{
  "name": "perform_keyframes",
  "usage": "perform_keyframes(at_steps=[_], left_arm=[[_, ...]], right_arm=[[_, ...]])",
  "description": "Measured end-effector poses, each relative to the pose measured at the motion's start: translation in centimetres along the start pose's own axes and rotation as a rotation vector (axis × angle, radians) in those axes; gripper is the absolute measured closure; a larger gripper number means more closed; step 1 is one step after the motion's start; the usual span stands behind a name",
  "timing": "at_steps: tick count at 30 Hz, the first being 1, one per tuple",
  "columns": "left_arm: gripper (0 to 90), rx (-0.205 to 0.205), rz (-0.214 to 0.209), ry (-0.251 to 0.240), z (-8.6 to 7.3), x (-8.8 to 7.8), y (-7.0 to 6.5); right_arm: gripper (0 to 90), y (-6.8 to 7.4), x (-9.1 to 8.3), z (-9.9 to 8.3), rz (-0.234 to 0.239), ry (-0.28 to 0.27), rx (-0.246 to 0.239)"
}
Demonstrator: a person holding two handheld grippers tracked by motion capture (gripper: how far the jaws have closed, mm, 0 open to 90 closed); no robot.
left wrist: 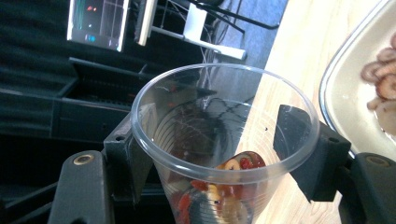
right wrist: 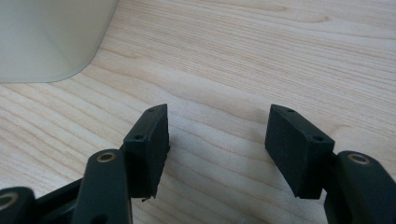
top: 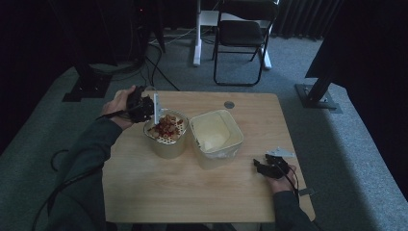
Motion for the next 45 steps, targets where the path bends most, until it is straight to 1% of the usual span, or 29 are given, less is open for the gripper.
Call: perform_keyframes(at_steps=[4, 6, 10, 11, 12, 14, 15, 16, 17, 19, 21, 30, 35, 37, 45], left_arm=[[31.5, 0.079, 0.034, 0.017, 0.5, -0.3, -0.2], [31.7, 0.143, 0.06, 0.032, 0.7, -0.4, -0.4], [32.0, 0.238, 0.106, 0.048, 1.2, -0.7, -0.9], [32.1, 0.254, 0.113, 0.044, 1.3, -0.8, -0.9], [32.1, 0.277, 0.127, 0.05, 1.4, -1.0, -1.0], [32.4, 0.297, 0.132, 0.052, 1.5, -1.1, -1.2], [32.4, 0.319, 0.146, 0.057, 1.6, -1.1, -1.3], [32.4, 0.328, 0.153, 0.061, 1.5, -1.0, -1.5], [32.5, 0.34, 0.15, 0.063, 1.5, -1.0, -1.5], [32.6, 0.36, 0.165, 0.07, 1.5, -1.0, -1.6], [32.8, 0.374, 0.173, 0.067, 1.5, -1.1, -1.8], [33.1, 0.391, 0.195, 0.069, 1.4, -1.2, -1.5], [33.2, 0.401, 0.198, 0.071, 1.4, -1.2, -1.7], [33.1, 0.413, 0.203, 0.071, 1.5, -1.2, -1.8], [33.2, 0.434, 0.213, 0.075, 1.6, -1.3, -1.8]], right_arm=[[39.3, 0.0, 0.0, 0.0, 0.0, 0.0, 0.0], [39.3, 0.0, 0.0, 0.0, 0.0, 0.0, 0.0], [39.3, 0.0, 0.0, 0.0, 0.0, 0.0, 0.002], [39.3, 0.0, 0.0, 0.0, 0.0, 0.0, 0.002], [39.3, 0.0, 0.0, 0.0, 0.0, -0.001, 0.001], [39.3, 0.0, 0.0, 0.0, 0.001, 0.0, 0.002], [39.3, 0.0, 0.0, 0.0, 0.001, 0.0, 0.003], [39.3, 0.0, 0.0, 0.0, 0.001, 0.0, 0.002], [39.3, 0.0, 0.0, 0.0, 0.001, 0.0, 0.003], [39.3, 0.0, 0.0, 0.0, 0.001, 0.0, 0.003], [39.3, 0.0, 0.0, 0.0, 0.001, 0.0, 0.003], [39.3, 0.0, 0.0, 0.0, 0.001, 0.0, 0.003], [39.3, 0.0, 0.0, 0.0, 0.001, 0.0, 0.003], [39.3, 0.0, 0.0, 0.0, 0.002, 0.0, 0.003], [39.3, 0.0, 0.0, 0.0, 0.001, -0.001, 0.002]])
Point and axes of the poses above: each handheld gripper's, and its own axes: x roughly forward along the jaws, z roughly out of its top, y roughly to its left, the point moved 3 cm from there along x, roughly forward along the jaws, and after that the axes turned 13 degrees about y, right-handed, at the moved point
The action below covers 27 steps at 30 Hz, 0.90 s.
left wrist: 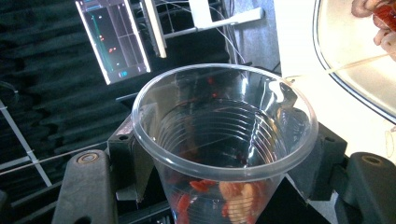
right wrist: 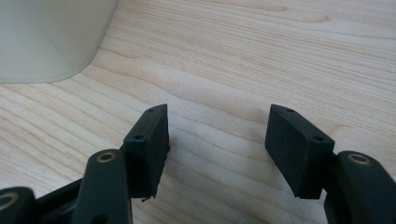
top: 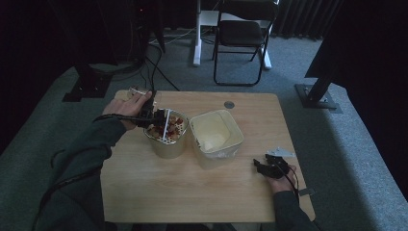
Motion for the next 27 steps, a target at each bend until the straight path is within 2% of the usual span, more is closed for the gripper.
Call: perform_keyframes(at_steps=[18, 27], left_arm=[[33.1, 0.032, 0.016, 0.01, 0.07, 0.08, -0.06], [33.1, 0.034, 0.02, 0.016, -0.13, 0.15, 0.1]], right_arm=[[39.3, 0.0, 0.0, 0.0, 0.0, 0.0, -0.001], [39.3, 0.0, 0.0, 0.0, 0.0, 0.0, 0.0]])
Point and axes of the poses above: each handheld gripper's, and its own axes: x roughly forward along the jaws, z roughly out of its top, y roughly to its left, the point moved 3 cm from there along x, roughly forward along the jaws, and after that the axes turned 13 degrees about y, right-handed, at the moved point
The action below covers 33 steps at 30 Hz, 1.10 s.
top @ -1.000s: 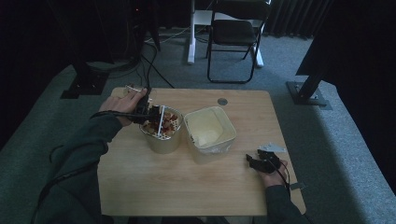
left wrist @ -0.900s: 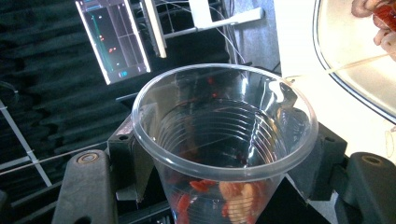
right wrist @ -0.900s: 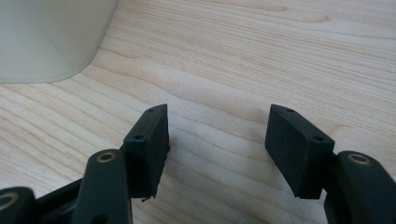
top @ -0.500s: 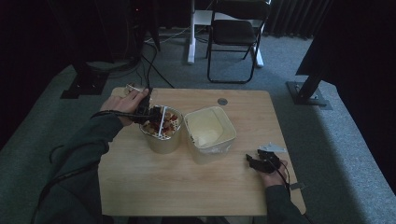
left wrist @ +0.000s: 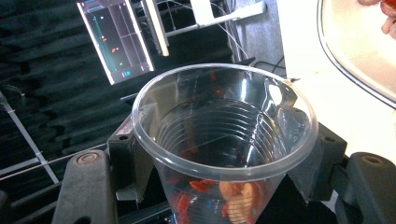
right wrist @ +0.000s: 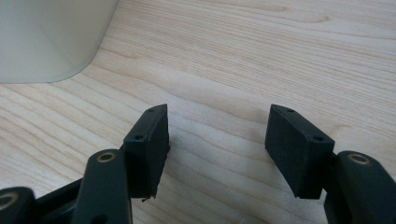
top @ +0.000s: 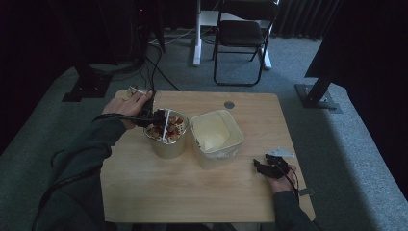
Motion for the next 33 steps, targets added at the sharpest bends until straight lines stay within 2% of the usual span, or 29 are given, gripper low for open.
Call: perform_keyframes(at_steps=[30, 33], left_arm=[[33.2, 0.031, 0.007, 0.01, 0.08, 0.21, -0.41], [33.2, 0.021, 0.003, 0.006, 0.09, 0.23, -0.39]], right_arm=[[39.3, 0.0, 0.0, 0.0, 0.0, 0.0, 0.0], [39.3, 0.0, 0.0, 0.0, 0.0, 0.0, 0.0]])
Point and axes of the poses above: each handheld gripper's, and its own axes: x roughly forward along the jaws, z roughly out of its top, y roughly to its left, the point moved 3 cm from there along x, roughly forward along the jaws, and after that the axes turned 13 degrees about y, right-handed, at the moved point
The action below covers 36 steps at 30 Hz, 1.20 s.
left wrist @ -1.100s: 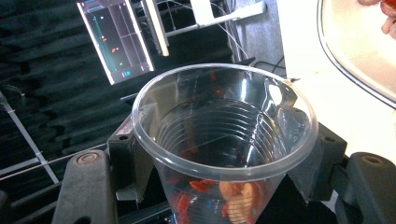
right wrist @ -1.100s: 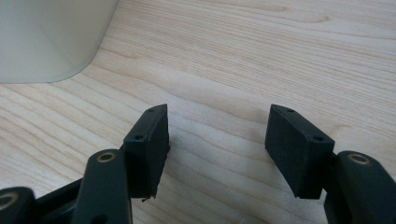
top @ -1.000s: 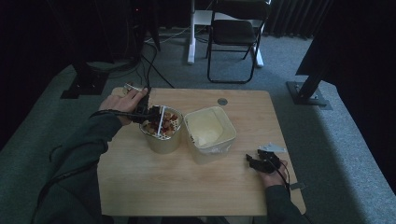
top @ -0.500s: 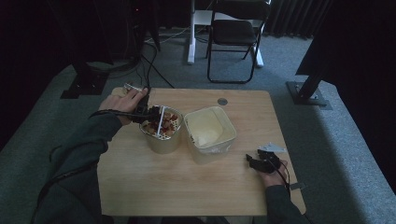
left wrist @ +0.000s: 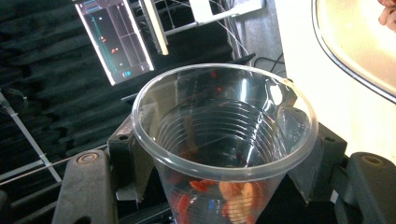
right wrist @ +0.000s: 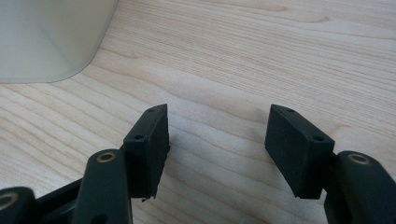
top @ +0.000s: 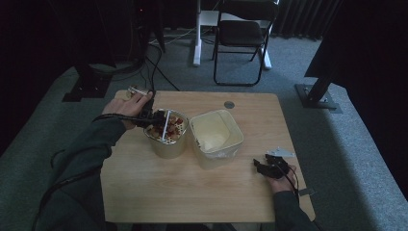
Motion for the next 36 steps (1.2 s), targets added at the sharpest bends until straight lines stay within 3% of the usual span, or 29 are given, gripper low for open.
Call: perform_keyframes(at_steps=[2, 7, 8, 9, 17, 20, 25, 31, 36], left_arm=[[33.2, -0.047, -0.014, -0.013, 0.0, 0.0, 0.1], [33.1, -0.185, -0.102, -0.058, 0.0, 0.0, 0.3], [33.1, -0.185, -0.102, -0.058, 0.0, 0.0, 0.3], [33.1, -0.233, -0.133, -0.084, 0.0, 0.1, 0.5], [33.0, -0.497, -0.282, -0.159, -0.7, 0.5, 1.3], [32.8, -0.638, -0.368, -0.209, -1.0, 0.7, 1.8], [32.6, -0.786, -0.455, -0.268, -1.3, 1.0, 2.6], [32.3, -0.905, -0.544, -0.351, -1.2, 0.9, 3.4], [32.1, -1.014, -0.652, -0.423, -1.1, 1.1, 4.0]], right_arm=[[39.3, 0.0, 0.0, 0.0, 0.0, 0.0, 0.0], [39.3, 0.0, 0.0, 0.0, 0.001, 0.001, 0.002], [39.3, 0.0, 0.0, 0.0, 0.001, 0.001, 0.002], [39.3, 0.0, 0.0, 0.0, 0.0, 0.0, 0.0], [39.3, 0.0, 0.0, 0.0, 0.0, 0.0, -0.001], [39.3, 0.0, 0.0, 0.0, 0.0, 0.001, -0.001], [39.3, 0.0, 0.0, 0.0, 0.001, 0.001, 0.001], [39.3, 0.0, 0.0, 0.0, 0.001, 0.001, 0.0], [39.3, 0.0, 0.0, 0.0, 0.001, 0.001, 0.0]])
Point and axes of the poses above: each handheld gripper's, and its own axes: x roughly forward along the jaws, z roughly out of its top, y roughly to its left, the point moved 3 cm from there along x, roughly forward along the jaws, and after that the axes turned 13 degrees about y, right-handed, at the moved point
